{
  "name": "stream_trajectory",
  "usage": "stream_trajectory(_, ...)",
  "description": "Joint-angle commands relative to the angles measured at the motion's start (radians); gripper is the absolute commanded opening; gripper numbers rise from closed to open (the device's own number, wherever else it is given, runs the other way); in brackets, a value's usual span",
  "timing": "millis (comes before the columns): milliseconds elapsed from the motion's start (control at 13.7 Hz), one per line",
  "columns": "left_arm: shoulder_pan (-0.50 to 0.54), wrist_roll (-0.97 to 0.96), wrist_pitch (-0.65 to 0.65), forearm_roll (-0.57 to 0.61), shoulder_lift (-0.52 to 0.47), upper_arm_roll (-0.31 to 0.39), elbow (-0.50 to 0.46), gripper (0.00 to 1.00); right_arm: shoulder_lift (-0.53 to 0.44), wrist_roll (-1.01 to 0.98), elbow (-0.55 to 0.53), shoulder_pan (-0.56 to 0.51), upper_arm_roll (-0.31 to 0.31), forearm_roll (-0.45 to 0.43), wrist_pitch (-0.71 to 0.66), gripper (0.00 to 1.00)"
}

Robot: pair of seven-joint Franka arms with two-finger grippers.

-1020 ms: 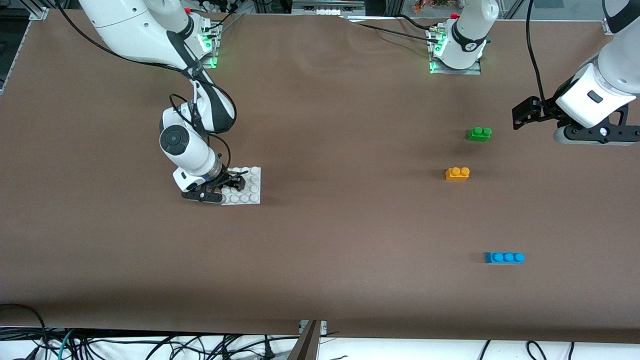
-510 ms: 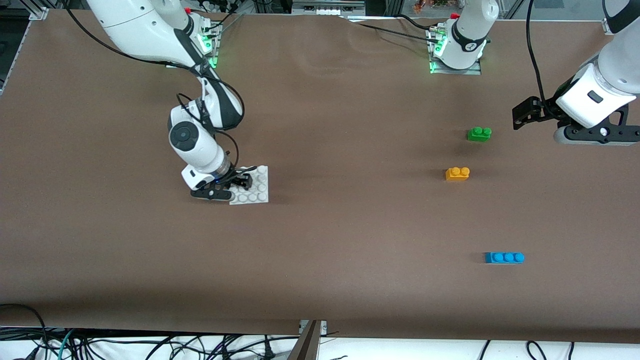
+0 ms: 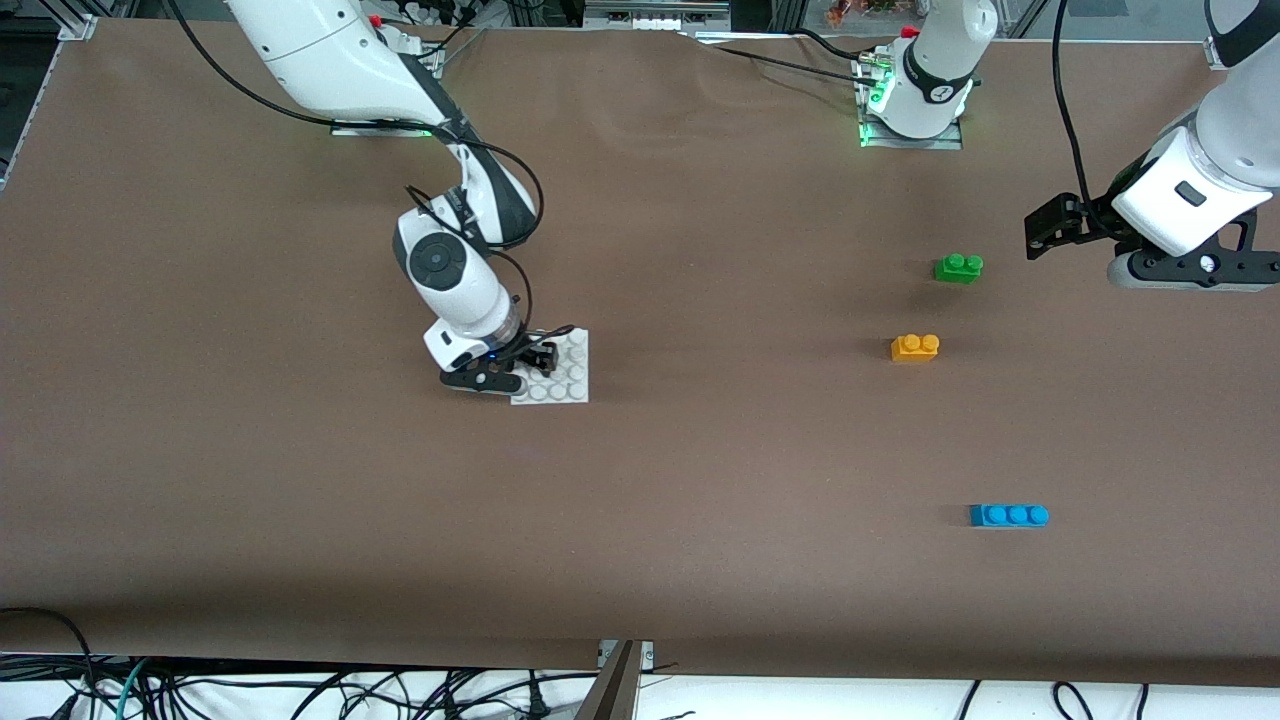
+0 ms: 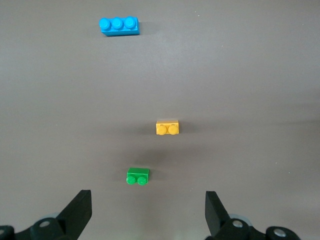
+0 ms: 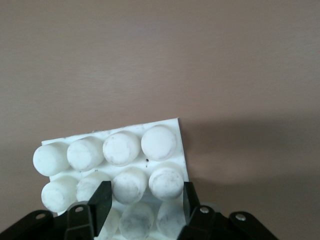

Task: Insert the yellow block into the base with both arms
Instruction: 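Slide the white base plate toward the yellow block with the right gripper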

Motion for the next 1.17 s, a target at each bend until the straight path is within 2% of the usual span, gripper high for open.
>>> stream_trajectory(0, 0.001, 0.007, -0.02, -0.028, 0.007, 0.005, 0.024, 1.0, 0.114, 0.118, 0.122, 0.074, -0.027, -0.032, 0.002, 0.63)
stream_trajectory(219, 0.001, 0.007, -0.02, -0.028, 0.006, 0.005, 0.024, 1.0, 0.195, 0.209, 0.243, 0.137, -0.041, -0.034, -0.01, 0.63)
stream_trajectory(510, 0.001, 0.007, -0.02, -0.028, 0.007, 0.005, 0.024, 1.0, 0.275, 0.319, 0.422, 0.203, -0.041, -0.034, -0.094, 0.63)
stream_trajectory(802, 0.002, 0.007, -0.02, -0.028, 0.007, 0.005, 0.024, 1.0, 0.347, 0.361, 0.516, 0.264, -0.044, -0.037, -0.098, 0.63)
stream_trajectory(1093, 0.001, 0.007, -0.02, -0.028, 0.007, 0.005, 0.024, 1.0, 0.427, 0.438, 0.639, 0.333, -0.062, -0.095, -0.101, 0.63)
